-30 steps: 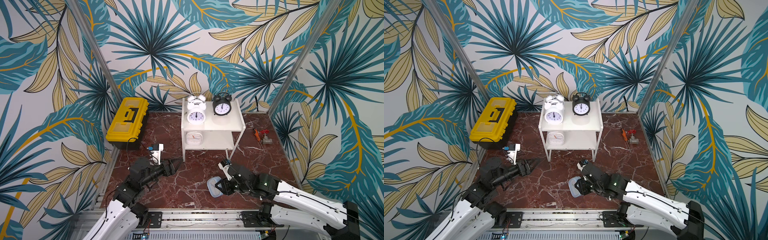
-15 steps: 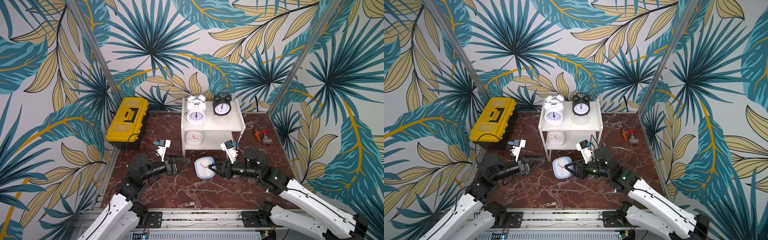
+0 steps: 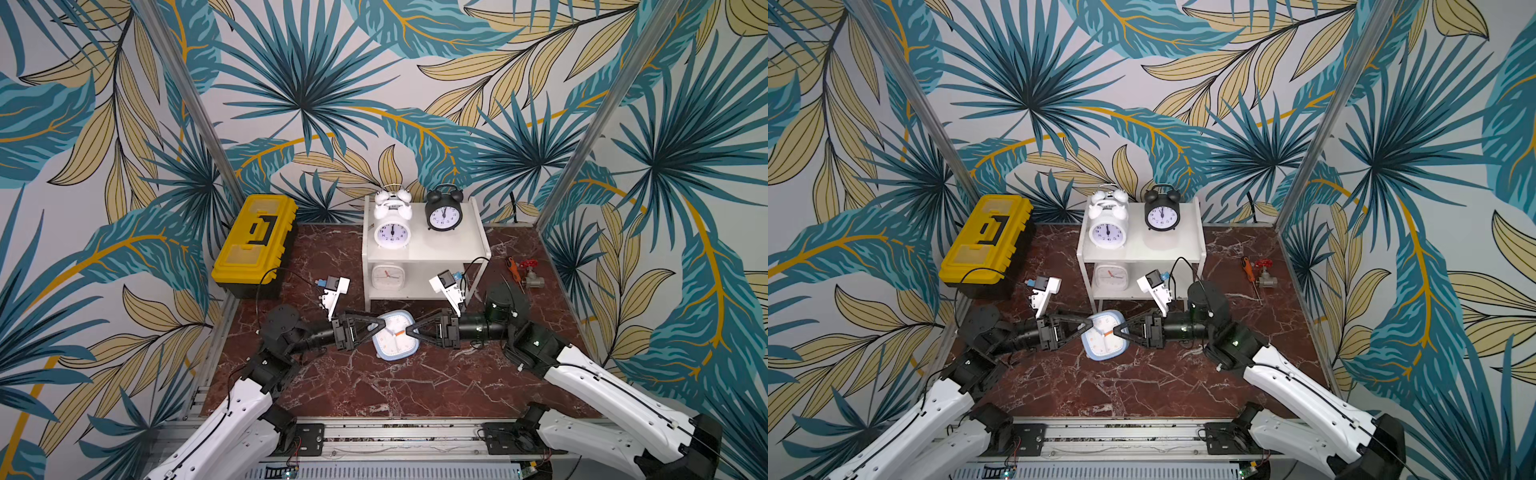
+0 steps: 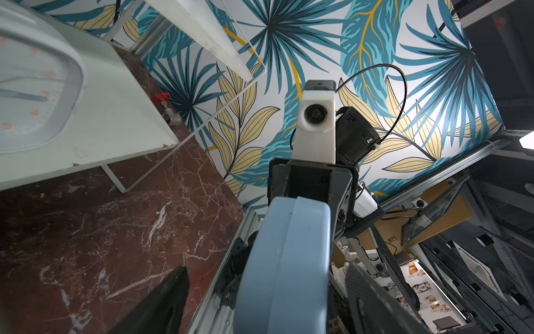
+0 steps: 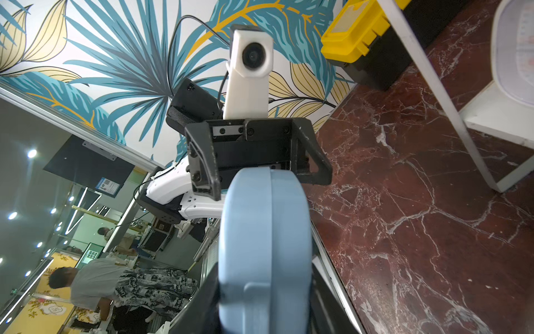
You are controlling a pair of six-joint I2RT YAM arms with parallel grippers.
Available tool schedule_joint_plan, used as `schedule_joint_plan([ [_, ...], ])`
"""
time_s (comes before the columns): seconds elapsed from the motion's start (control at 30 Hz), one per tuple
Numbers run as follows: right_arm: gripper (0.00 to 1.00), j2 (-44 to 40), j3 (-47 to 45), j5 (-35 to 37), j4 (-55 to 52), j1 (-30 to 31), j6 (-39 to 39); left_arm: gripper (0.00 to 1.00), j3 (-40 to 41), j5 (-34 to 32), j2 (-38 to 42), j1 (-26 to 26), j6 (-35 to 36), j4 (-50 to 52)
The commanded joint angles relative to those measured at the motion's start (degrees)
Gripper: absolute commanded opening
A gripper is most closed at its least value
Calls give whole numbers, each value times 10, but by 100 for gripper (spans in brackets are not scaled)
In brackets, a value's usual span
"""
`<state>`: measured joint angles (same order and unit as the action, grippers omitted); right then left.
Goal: Place the alarm clocks on the shelf by style
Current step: Pick up the alarm from the center of the board.
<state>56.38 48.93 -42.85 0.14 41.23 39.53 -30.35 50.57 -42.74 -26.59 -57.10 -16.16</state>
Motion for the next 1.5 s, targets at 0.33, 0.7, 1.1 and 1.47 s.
schedule_joint_plan([
  [0.33, 16, 17, 4, -7, 22, -5, -10, 50, 14, 9, 7, -3, -21, -59],
  [0.7, 29, 20, 20, 24, 12, -6, -1, 29, 30, -34, 6, -3, -52, -113],
  [1.1, 88, -30, -106, 246, 219, 38, 129, 20, 65, -123, 18, -3, -92, -186],
  [1.47, 67, 27, -153, 399, 365, 145, 145, 20, 87, -152, 19, -3, -114, -226],
])
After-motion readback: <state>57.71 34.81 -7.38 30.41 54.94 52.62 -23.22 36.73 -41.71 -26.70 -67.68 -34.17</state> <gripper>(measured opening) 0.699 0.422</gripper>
